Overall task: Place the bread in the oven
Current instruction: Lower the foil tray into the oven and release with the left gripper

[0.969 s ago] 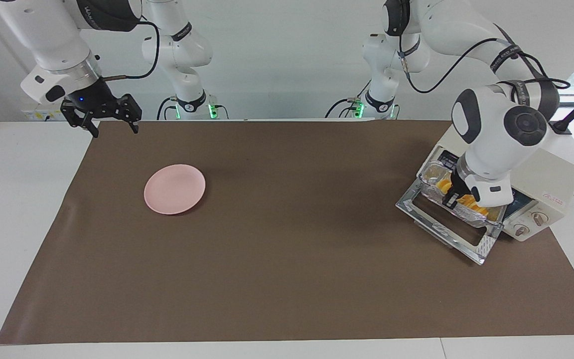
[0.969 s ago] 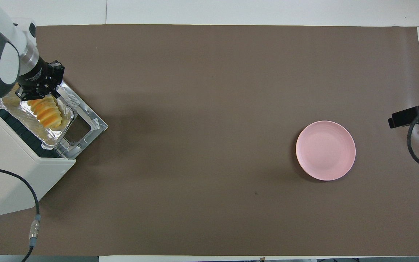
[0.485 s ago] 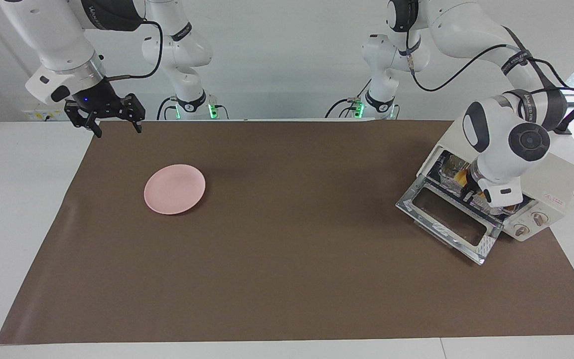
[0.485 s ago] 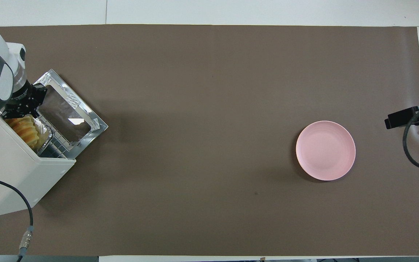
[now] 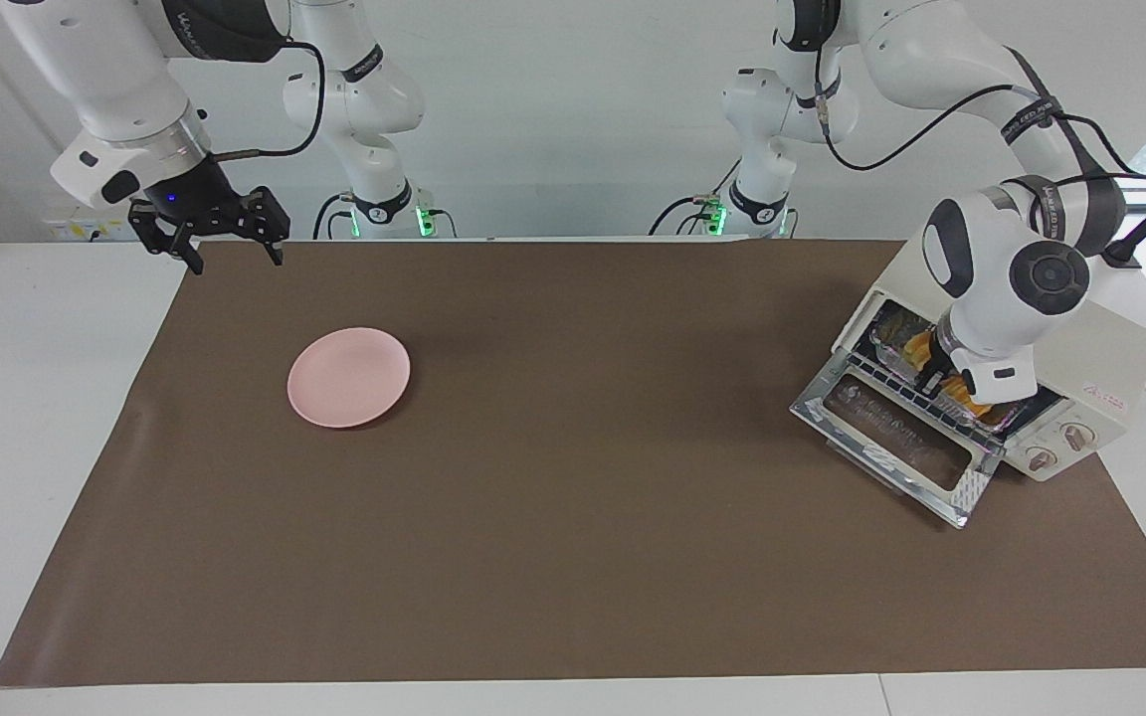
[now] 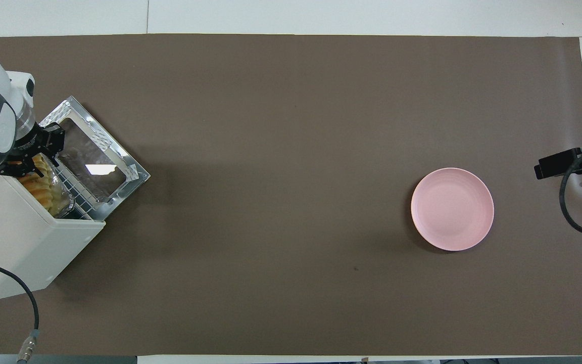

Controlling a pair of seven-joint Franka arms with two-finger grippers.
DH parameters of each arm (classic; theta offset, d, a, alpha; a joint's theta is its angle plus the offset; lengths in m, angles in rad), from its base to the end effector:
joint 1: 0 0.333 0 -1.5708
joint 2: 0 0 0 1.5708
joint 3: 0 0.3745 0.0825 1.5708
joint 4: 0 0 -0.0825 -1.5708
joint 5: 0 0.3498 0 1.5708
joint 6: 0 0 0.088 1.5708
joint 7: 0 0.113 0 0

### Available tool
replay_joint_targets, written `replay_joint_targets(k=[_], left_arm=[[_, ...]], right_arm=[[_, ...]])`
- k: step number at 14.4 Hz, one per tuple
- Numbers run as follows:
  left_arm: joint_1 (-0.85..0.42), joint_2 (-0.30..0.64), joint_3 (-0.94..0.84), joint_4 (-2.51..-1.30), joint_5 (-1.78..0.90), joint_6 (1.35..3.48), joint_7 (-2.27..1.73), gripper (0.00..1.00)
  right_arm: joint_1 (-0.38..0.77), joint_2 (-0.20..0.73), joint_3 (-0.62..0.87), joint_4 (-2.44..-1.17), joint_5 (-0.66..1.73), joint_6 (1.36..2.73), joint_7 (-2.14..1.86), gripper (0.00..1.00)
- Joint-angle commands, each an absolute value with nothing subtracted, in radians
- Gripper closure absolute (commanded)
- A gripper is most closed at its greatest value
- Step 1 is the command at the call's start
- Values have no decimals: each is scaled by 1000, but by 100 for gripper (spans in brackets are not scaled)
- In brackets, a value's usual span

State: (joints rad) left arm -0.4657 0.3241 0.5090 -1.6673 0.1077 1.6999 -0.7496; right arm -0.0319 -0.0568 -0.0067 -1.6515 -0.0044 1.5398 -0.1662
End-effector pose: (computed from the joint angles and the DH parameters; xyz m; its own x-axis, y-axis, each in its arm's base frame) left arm 0.5972 -0.0003 0.4843 0.7215 0.6923 -0.0106 0.6445 -0.6771 -0.3553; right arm 0.4941 -0.0197 0.6680 0.9904 0.1272 -0.0548 0.1271 -0.9919 -0.0051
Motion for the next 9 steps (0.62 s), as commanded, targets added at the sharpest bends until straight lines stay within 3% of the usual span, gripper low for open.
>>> replay_joint_targets(k=[1,6,9], left_arm=[[-477,294,509,-1691,155,1729,-736,0],[-483,339,508,-1521,146,1737,-632,0],[-486,301,508,-1436,107,1651,-623,0]], right_arm=[[-40,-75,-2,-1669,14,1537,-158,0],[-40,-75,-2,-1669,14,1537,-158,0],[-41,-75,-2,-1669,14,1537,-158,0]])
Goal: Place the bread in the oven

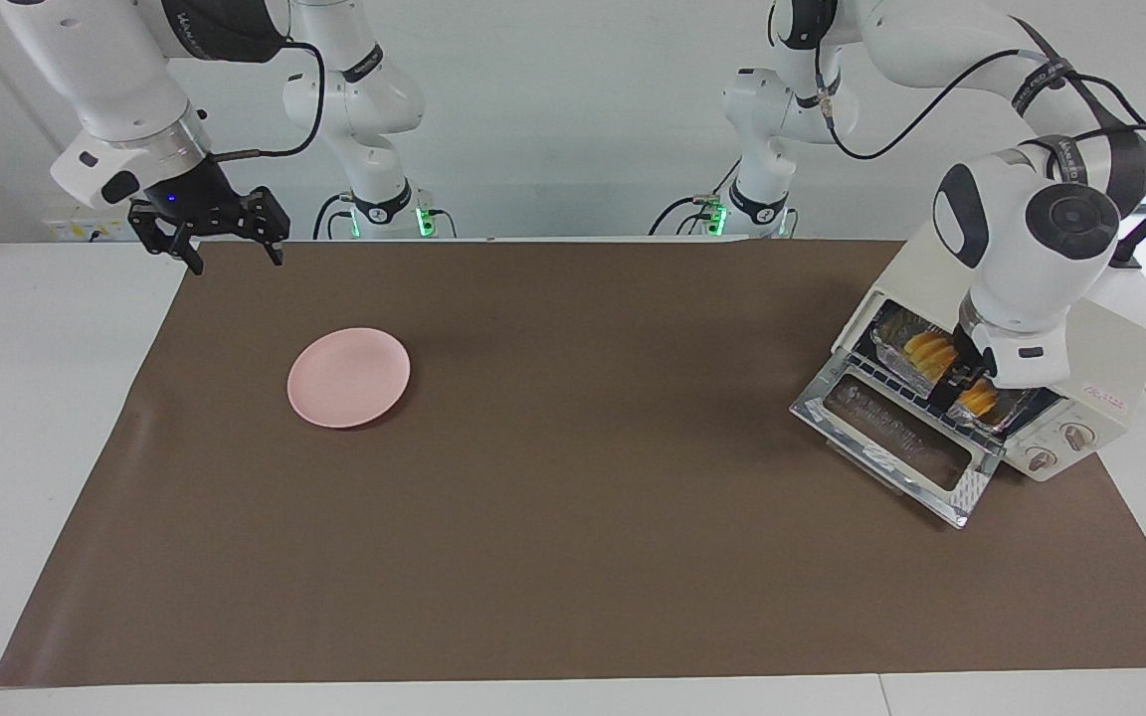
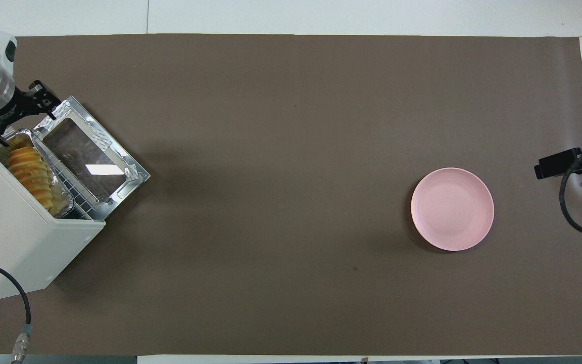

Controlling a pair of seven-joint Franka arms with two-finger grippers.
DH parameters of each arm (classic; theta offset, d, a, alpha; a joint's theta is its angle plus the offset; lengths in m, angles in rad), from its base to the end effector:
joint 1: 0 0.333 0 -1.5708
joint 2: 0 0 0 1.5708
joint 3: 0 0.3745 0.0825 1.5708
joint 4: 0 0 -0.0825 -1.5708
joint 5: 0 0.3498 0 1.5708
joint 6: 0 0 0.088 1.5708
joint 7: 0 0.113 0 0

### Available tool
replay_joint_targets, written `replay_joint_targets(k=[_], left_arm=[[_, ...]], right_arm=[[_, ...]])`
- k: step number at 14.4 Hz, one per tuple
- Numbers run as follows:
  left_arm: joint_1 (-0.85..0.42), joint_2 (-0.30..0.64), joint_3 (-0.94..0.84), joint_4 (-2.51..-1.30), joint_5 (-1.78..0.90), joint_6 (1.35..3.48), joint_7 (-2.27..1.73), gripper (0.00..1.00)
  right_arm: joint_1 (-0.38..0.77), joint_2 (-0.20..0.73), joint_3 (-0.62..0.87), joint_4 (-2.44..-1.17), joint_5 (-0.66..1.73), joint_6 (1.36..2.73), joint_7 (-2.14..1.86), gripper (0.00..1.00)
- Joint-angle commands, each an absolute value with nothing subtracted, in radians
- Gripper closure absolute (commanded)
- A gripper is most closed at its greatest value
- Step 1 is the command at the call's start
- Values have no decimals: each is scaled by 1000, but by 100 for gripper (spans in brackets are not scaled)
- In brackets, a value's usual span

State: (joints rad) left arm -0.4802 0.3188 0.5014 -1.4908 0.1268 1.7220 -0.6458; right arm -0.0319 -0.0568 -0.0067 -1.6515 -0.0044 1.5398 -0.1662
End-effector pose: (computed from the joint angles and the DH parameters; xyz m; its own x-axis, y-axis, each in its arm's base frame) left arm 0.6249 -0.0227 0.5632 0.8128 0.5699 0.1206 0.5805 -0.7751 -0.2497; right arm 0.4941 -0.0197 0.6680 0.9904 0.1272 -0.0548 0.1271 -0.9919 -0.0051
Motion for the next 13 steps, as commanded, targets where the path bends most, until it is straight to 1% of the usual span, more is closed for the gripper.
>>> replay_joint_targets(k=[1,2,3,4,5,7,8,10,11,12,13], left_arm=[[-492,258,502,-1434,107,1594,-579,0],[-494,212,500,-1440,104,1542,-498,0],[-502,140,485,-1459,103,1487,-412,0],[-492,76,479,-1501,101,1450,-328,0],[-447,16,422,-1518,100,1387,-263,0],[-240,-6,190,-1517,100,1350,-220,0],[-168,-6,107,-1523,100,1350,-204,0],[-141,-20,42,-1569,100,1312,-166,0],[-111,-34,-1,-1589,97,1286,-166,0],[-53,-53,-47,-1612,88,1290,-155,0],[-37,-63,-61,-1623,60,1308,-137,0]], right_arm=[[-41,-75,-2,-1669,14,1537,-158,0],[-41,-75,-2,-1669,14,1537,-158,0],[-40,-75,-2,-1669,14,1537,-158,0],[-40,-75,-2,-1669,14,1537,-158,0],[-40,-75,-2,-1669,14,1537,-158,0],[-41,-75,-2,-1669,14,1537,-158,0],[-41,-75,-2,-1669,14,1537,-158,0],[-40,-75,-2,-1669,14,1537,-158,0],[-41,-75,-2,-1669,14,1537,-158,0],[-41,-75,-2,-1669,14,1537,-158,0],[-41,-75,-2,-1669,14,1537,-158,0]])
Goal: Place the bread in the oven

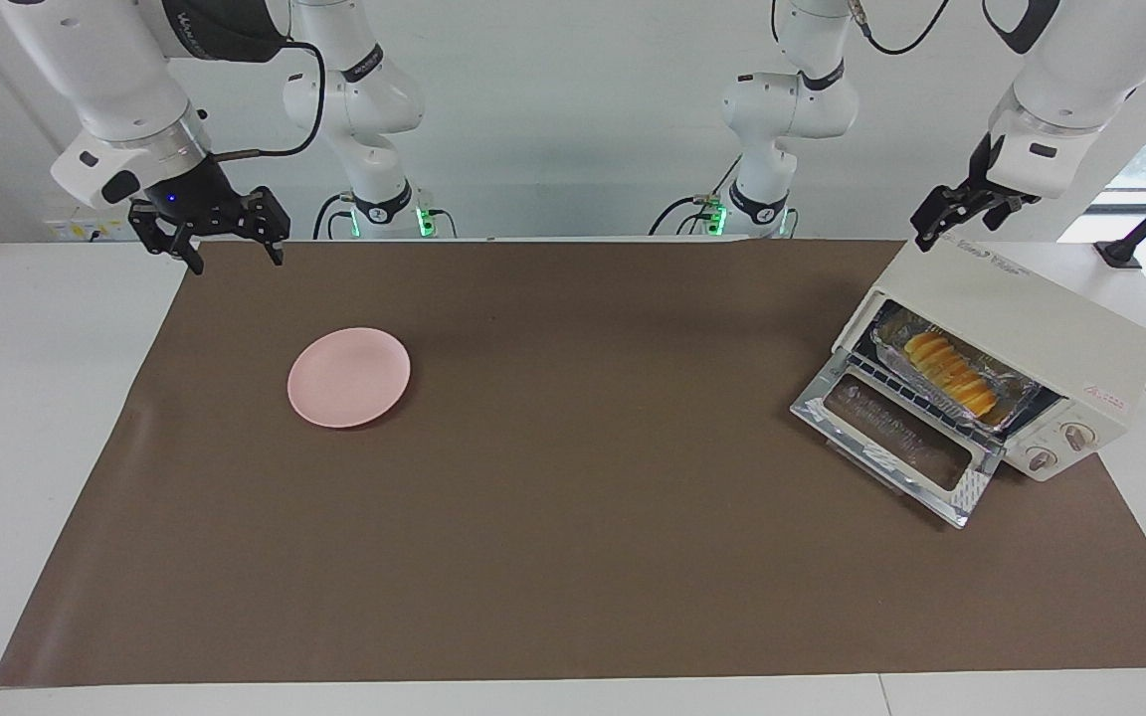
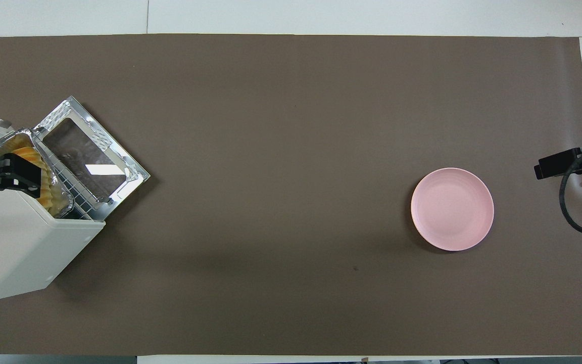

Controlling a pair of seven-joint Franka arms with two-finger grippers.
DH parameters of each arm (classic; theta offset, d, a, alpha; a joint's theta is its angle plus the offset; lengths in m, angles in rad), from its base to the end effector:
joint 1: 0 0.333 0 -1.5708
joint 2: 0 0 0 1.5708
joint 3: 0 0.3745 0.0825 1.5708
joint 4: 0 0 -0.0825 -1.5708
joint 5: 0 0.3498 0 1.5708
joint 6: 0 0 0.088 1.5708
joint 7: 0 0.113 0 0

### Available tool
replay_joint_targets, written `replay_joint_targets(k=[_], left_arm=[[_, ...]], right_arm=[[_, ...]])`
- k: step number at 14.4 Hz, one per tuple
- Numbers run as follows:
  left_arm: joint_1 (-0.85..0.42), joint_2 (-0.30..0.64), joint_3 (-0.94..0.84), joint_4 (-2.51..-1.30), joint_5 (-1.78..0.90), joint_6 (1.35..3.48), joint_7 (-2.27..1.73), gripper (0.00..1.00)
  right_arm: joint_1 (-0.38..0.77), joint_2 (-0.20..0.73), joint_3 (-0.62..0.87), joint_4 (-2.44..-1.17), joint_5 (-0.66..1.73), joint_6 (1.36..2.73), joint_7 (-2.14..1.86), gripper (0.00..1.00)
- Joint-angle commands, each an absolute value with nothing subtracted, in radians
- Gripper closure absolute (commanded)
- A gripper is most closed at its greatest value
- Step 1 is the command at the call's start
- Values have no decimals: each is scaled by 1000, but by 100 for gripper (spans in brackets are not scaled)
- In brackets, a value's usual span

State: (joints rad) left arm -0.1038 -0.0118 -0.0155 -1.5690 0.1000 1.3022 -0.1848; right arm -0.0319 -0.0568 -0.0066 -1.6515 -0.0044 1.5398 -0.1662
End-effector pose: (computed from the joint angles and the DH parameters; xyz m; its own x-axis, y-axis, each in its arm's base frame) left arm 0.4815 -0.0445 0.6648 0.9690 0.0943 -0.2283 0.0620 -0.9876 -0.1444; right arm 0.4941 -0.0197 0.6680 0.9903 0.1273 -0.0548 0.1272 -0.9919 -0.0051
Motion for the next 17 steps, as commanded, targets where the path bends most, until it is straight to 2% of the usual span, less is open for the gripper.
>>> replay_joint_targets(k=[1,5,17], left_arm=[[-32,-60,-60,-1628,43,1384,-133,0],[-12,-58,-57,-1634,40,1400,-12,0],[-29,-69,-63,-1663,-34,1453,5,0]], right_arm=[[-41,-75,-2,-1669,14,1537,-158,0],[-41,-75,-2,-1669,14,1537,-158,0],[-41,-75,-2,-1669,14,1537,-158,0]])
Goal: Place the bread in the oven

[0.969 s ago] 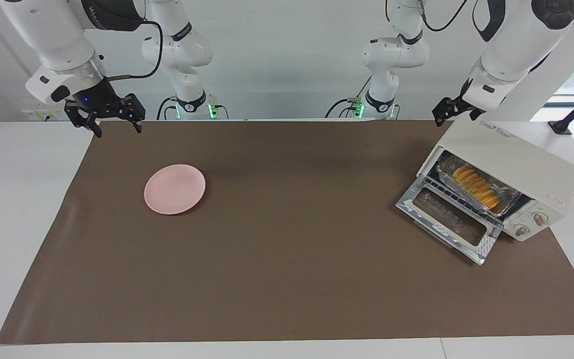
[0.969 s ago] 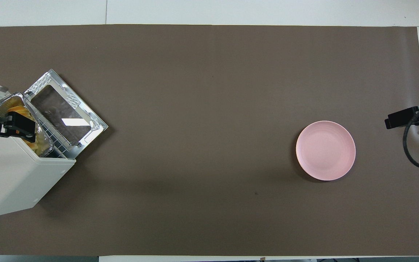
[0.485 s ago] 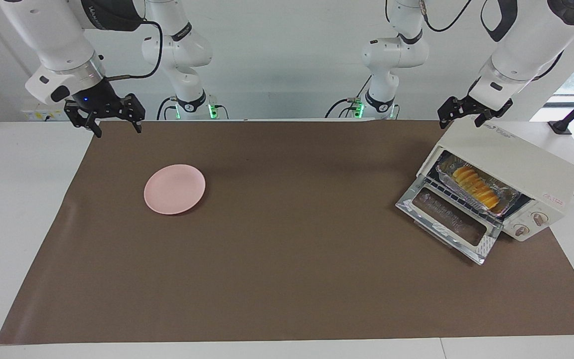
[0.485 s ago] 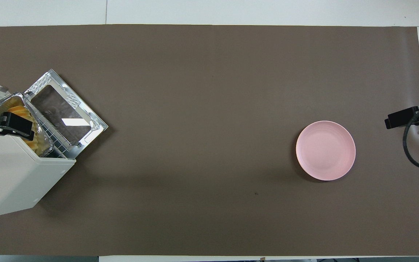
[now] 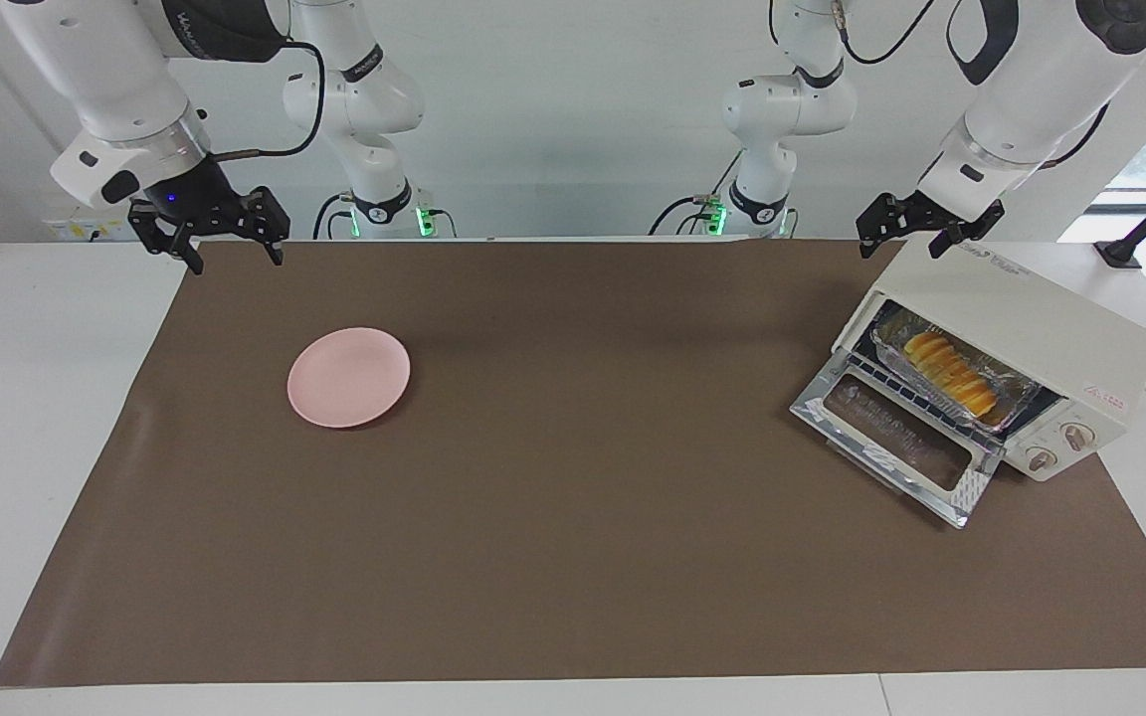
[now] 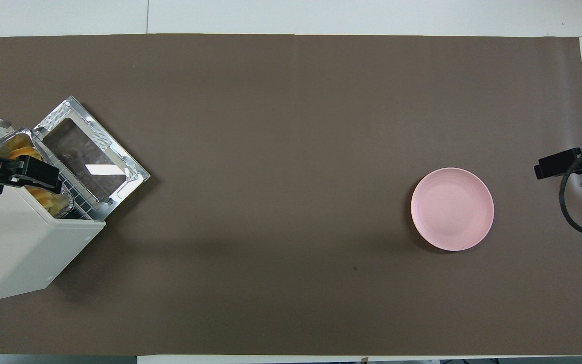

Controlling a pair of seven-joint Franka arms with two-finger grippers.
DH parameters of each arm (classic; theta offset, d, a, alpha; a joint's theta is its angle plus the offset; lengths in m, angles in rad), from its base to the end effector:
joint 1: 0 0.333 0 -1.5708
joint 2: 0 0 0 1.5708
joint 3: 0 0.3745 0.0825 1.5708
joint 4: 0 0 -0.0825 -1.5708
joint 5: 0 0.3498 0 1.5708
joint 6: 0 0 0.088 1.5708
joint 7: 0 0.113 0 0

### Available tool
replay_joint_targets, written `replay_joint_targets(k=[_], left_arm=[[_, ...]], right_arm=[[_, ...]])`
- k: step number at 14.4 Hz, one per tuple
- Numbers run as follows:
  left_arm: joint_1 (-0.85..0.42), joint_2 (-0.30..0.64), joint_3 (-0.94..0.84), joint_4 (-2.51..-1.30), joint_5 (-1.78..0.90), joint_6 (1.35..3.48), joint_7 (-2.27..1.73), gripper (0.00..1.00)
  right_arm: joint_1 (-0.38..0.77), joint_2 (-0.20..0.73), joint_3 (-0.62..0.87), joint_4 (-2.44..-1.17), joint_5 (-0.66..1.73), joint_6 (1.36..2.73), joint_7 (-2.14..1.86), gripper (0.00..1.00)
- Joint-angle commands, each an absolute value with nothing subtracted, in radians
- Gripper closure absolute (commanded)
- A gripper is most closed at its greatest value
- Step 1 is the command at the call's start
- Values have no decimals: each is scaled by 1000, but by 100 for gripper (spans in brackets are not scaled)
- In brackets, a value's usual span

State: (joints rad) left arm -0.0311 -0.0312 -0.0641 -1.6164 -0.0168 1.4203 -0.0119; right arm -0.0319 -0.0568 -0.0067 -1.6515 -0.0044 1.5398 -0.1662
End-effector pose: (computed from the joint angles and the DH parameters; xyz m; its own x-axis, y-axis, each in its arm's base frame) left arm 0.4875 -0.0493 0.6614 0.9828 -0.0841 -0.1644 -0.0831 -0.9965 0.0128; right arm 0.4941 -0.0197 0.6680 0.9904 0.1272 -0.0548 0.1271 -0.9919 -0.0051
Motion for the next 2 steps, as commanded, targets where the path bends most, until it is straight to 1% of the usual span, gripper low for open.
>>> replay_joint_targets(k=[1,2], left_arm=[[-29,-69,-63,-1663,-34,1453,5,0],[-29,-71,-63,-1663,-34,1456,5,0]], right_arm=[[-41,-75,-2,-1669,14,1537,-158,0],[-41,-75,-2,-1669,14,1537,-158,0]])
